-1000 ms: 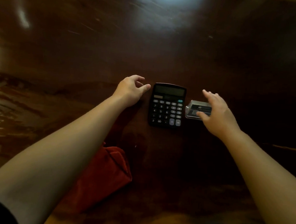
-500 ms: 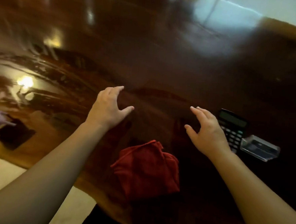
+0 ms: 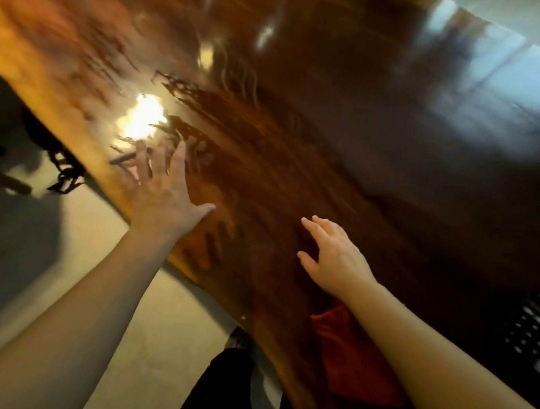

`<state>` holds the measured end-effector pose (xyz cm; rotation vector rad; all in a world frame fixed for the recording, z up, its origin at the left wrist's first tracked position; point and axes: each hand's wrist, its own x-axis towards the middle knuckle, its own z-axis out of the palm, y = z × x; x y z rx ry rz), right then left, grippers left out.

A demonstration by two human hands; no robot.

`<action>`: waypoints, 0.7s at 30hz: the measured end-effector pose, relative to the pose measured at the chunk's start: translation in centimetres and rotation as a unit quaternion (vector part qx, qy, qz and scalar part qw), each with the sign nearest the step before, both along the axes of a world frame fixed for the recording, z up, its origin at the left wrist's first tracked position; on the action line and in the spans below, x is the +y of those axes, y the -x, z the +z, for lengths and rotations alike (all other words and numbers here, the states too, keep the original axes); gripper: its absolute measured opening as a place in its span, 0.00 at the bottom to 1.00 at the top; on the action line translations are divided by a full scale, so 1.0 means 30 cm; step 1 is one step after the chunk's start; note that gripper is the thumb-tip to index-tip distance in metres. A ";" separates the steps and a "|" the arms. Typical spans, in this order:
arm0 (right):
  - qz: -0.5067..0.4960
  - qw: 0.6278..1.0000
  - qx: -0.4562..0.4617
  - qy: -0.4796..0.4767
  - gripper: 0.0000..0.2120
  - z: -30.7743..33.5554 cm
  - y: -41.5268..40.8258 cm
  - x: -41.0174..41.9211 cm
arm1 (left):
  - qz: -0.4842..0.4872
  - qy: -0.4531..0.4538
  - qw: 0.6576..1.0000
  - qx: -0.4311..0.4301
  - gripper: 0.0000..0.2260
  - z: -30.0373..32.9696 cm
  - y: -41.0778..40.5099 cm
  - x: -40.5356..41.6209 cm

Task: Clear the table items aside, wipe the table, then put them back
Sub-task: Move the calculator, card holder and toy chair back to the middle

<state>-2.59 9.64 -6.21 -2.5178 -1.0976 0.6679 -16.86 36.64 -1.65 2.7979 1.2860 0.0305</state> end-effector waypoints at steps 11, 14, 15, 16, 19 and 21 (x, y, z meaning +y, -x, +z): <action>0.061 0.996 -0.036 0.054 0.35 -0.075 0.139 0.231 | -0.017 -0.022 1.000 -0.002 0.53 -0.040 0.146 0.207; 0.067 0.995 -0.038 0.067 0.34 -0.082 0.149 0.240 | -0.037 -0.018 0.999 -0.023 0.49 -0.040 0.155 0.222; 0.067 0.995 -0.039 0.070 0.34 -0.081 0.149 0.243 | -0.044 -0.017 0.998 -0.030 0.48 -0.038 0.156 0.225; 0.065 0.995 -0.037 0.073 0.34 -0.080 0.148 0.246 | -0.050 -0.016 0.998 -0.034 0.48 -0.034 0.157 0.227; 0.062 0.995 -0.021 0.071 0.33 -0.070 0.140 0.243 | -0.073 -0.012 0.997 -0.038 0.49 -0.016 0.152 0.224; 0.053 0.997 -0.007 0.062 0.33 -0.057 0.132 0.228 | -0.088 -0.003 0.995 -0.039 0.49 -0.004 0.139 0.212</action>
